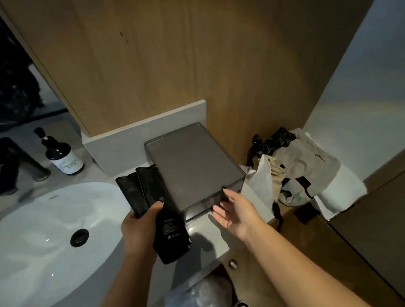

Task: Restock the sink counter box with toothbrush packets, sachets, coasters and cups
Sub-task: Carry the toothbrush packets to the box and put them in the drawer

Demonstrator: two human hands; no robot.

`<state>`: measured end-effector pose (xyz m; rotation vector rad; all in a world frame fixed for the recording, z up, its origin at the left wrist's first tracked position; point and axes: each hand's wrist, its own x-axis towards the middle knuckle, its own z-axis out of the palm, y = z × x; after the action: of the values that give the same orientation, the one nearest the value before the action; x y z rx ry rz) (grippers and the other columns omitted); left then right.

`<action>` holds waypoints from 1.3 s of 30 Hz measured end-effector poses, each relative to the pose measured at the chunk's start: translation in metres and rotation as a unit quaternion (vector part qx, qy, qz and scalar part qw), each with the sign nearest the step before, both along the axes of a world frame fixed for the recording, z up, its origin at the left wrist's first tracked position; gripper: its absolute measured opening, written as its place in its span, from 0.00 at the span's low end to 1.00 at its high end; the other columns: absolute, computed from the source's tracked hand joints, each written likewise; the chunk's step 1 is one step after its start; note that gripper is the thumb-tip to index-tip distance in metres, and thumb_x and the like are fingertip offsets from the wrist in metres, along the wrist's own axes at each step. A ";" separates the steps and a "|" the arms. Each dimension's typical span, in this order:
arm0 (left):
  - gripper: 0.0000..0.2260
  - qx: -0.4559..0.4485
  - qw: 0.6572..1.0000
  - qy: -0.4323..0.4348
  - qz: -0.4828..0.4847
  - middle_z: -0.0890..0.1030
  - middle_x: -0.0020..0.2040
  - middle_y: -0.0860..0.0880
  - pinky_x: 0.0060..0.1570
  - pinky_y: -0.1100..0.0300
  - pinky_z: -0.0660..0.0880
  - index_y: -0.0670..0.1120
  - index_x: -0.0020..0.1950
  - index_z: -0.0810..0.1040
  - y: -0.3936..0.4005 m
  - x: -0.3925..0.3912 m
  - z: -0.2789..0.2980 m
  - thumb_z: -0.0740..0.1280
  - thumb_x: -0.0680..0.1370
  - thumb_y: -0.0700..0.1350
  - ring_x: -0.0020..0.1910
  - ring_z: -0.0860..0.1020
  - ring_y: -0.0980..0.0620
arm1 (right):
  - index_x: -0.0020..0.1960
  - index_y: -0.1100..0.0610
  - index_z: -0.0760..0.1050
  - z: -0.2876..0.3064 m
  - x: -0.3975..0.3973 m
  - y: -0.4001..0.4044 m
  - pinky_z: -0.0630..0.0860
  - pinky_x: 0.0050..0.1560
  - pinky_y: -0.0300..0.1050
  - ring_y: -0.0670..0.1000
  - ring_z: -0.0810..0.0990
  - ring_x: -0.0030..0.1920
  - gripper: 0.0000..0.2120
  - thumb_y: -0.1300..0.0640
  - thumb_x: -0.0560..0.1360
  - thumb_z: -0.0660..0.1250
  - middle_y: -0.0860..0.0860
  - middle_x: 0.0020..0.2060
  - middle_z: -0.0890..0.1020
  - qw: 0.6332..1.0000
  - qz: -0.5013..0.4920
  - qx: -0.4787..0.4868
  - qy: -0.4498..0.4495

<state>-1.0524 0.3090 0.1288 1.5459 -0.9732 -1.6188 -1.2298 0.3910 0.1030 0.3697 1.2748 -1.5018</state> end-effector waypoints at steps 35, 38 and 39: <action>0.16 -0.132 0.947 -0.270 -0.116 0.81 0.48 0.45 0.43 0.58 0.72 0.42 0.54 0.78 -0.020 -0.041 0.000 0.74 0.72 0.48 0.47 0.79 0.44 | 0.53 0.62 0.78 -0.013 0.003 0.036 0.81 0.44 0.51 0.59 0.81 0.52 0.12 0.58 0.72 0.73 0.61 0.52 0.81 1.000 0.001 0.017 0.026; 0.16 -0.138 0.946 -0.262 -0.130 0.82 0.51 0.42 0.40 0.59 0.71 0.41 0.55 0.78 -0.020 -0.039 -0.001 0.74 0.72 0.47 0.44 0.78 0.46 | 0.53 0.62 0.78 -0.014 0.008 0.051 0.81 0.52 0.53 0.59 0.82 0.52 0.12 0.58 0.72 0.73 0.60 0.51 0.82 0.999 -0.007 0.021 0.039; 0.17 -0.139 0.945 -0.262 -0.135 0.82 0.51 0.42 0.38 0.59 0.70 0.41 0.56 0.78 -0.020 -0.039 -0.001 0.74 0.72 0.47 0.42 0.77 0.47 | 0.53 0.61 0.78 -0.015 0.009 0.056 0.81 0.52 0.54 0.58 0.82 0.52 0.12 0.57 0.72 0.73 0.60 0.51 0.82 0.999 -0.007 0.024 0.047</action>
<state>-1.0909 0.2888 0.1283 1.7314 -1.6855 -1.1786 -1.2206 0.4469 0.0879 0.3438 1.3873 -1.5179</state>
